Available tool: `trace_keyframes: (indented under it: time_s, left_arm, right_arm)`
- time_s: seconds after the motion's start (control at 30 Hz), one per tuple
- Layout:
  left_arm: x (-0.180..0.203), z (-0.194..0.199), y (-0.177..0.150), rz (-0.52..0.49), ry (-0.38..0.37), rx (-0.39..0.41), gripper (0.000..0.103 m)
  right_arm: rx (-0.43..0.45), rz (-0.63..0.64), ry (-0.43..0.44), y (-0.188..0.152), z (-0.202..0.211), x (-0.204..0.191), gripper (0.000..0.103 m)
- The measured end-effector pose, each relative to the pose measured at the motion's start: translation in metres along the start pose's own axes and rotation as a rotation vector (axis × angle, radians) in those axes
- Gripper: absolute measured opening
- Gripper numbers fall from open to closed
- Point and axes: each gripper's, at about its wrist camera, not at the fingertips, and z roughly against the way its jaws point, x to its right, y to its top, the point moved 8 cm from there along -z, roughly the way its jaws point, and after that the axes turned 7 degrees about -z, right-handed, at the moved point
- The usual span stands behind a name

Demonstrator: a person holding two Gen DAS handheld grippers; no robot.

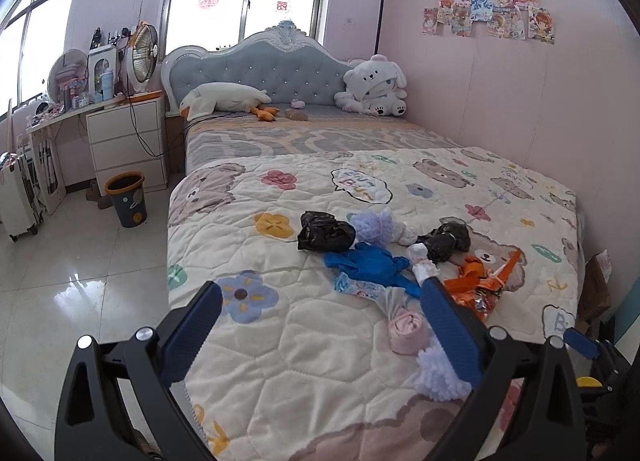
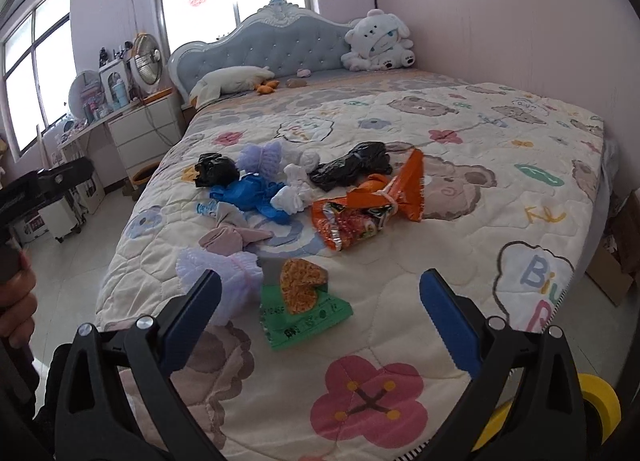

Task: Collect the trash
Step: 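Grasp the black plastic bag with the left gripper while the right gripper grasps the green snack packet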

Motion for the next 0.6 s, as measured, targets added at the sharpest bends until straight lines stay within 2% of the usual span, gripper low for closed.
trace_keyframes:
  time_s: [0.17, 0.3, 0.6]
  left_arm:
    - [-0.008, -0.059, 0.019, -0.049, 0.026, -0.053, 0.096]
    - [-0.007, -0.098, 0.028, -0.090, 0.026, -0.078, 0.096]
    - [-0.010, -0.182, 0.027, -0.098, -0.002, -0.180, 0.096]
  right_arm:
    - [0.006, 0.036, -0.011, 0.005, -0.017, -0.012, 0.095]
    - [-0.049, 0.011, -0.011, 0.006, -0.032, -0.009, 0.095]
    - [-0.122, 0.003, -0.004, 0.001, -0.057, -0.008, 0.095]
